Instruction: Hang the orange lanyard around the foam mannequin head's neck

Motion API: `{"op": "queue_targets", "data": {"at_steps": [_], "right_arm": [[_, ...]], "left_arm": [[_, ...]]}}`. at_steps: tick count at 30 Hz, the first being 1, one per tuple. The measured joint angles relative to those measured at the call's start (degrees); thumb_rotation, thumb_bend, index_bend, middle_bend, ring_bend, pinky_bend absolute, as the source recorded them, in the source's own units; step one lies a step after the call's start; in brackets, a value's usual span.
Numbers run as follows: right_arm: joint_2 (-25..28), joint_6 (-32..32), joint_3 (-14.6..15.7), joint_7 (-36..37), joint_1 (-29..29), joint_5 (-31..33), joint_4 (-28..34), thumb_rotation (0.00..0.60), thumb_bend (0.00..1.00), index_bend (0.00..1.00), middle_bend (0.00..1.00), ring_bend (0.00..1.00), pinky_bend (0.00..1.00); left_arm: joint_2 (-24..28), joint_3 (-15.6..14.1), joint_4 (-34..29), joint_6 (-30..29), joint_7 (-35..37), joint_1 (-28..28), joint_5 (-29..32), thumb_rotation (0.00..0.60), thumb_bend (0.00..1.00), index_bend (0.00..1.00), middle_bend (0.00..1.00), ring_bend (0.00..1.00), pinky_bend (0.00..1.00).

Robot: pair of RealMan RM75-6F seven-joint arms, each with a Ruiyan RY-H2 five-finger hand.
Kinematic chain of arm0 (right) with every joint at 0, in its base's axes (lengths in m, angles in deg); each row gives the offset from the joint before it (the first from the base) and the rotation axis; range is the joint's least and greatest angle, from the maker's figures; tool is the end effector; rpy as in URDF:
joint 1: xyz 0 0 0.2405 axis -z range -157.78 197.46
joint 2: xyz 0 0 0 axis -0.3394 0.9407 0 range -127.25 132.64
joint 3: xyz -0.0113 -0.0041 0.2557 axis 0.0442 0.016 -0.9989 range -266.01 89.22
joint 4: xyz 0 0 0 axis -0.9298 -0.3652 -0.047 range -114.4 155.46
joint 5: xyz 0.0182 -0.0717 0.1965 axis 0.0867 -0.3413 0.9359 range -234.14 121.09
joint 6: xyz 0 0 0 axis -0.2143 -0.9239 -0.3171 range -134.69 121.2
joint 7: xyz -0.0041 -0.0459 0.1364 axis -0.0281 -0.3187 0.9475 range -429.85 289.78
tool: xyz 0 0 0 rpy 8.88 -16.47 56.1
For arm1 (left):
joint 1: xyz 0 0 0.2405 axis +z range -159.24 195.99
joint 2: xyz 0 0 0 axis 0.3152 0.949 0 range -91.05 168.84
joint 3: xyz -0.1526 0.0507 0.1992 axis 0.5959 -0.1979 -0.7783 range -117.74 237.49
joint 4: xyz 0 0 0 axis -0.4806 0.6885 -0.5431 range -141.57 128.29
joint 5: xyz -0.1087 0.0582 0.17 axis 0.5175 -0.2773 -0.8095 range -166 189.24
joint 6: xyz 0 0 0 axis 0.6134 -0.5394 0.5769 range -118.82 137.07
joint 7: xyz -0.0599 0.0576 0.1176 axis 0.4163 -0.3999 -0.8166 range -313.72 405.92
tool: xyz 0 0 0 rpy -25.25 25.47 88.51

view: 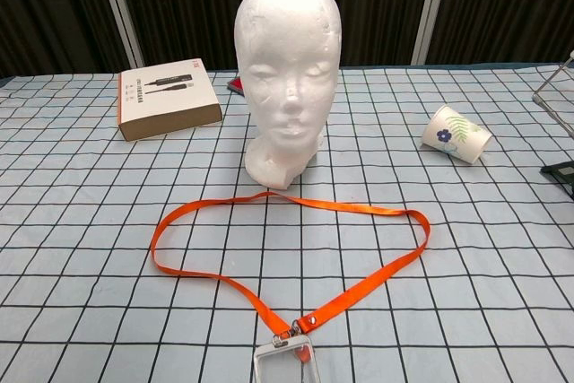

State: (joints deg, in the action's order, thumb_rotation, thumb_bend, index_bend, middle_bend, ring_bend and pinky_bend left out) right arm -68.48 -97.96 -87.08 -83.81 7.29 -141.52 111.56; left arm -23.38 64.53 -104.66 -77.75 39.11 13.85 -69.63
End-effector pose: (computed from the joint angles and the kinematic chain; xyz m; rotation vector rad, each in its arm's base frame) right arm -0.2808 -0.2045 0.1268 1.4627 -0.6922 0.9054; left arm -0.3014 0.1837 0.1727 -1.3040 -0.8590 -0.8576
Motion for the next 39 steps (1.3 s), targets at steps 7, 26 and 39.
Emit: {"op": "queue_targets", "data": {"at_steps": [7,26,39], "right_arm": [[-0.17,1.22,-0.48,1.69,0.79,-0.08,-1.47,0.600,0.00,0.14,0.00,0.00,0.00],[-11.45,33.55,-8.41,-7.31,-18.93,11.99,-0.68,0.600,0.20,0.48,0.00,0.00,0.00],[-23.80,36.63,-11.35,-17.28,-25.04,21.55,-10.57,0.600,0.21,0.48,0.00,0.00,0.00]], "left_arm": [[-0.13,-0.06,-0.04,0.01,-0.39,0.06,0.04,0.600,0.02,0.00,0.00,0.00,0.00],[-2.18,0.94,3.06,4.62,-2.08,-2.01,3.93,0.600,0.02,0.00,0.00,0.00,0.00],[-2.47,1.25,4.61,6.26,-0.71,-2.79,4.98,0.600,0.02,0.00,0.00,0.00,0.00]]}}
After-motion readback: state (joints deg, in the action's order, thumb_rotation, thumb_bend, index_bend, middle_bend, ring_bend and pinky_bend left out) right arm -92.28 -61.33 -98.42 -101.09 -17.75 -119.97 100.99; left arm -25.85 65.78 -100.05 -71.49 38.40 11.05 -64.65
